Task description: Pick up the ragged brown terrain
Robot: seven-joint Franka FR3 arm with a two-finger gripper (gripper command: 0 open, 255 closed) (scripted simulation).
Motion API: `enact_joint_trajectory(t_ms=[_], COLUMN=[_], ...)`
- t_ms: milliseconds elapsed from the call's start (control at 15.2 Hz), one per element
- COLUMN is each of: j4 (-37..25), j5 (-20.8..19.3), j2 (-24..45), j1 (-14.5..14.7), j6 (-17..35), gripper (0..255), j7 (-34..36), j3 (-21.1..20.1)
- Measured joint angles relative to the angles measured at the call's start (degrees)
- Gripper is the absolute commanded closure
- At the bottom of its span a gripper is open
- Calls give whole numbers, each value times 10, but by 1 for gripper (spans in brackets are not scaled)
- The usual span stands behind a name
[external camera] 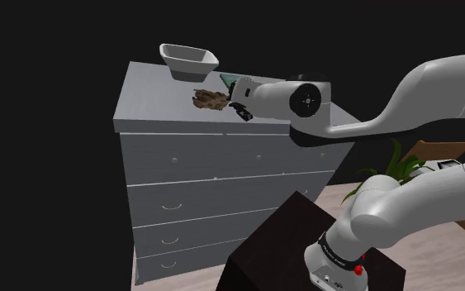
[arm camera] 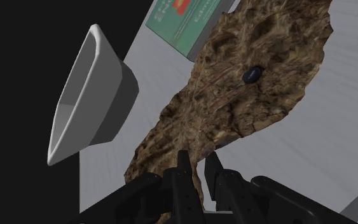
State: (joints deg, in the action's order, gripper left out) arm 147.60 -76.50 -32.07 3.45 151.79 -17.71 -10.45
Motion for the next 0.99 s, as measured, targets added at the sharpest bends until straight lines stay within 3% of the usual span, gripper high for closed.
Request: enact_joint_trajectory(t_ms=[396,990], j4=[-1,-31], j5=[4,81], j2=[-1,-22], j1=[1,29], j6=[-1,-28], gripper=[255,255], j7=[-5,-99], j3=[2,22])
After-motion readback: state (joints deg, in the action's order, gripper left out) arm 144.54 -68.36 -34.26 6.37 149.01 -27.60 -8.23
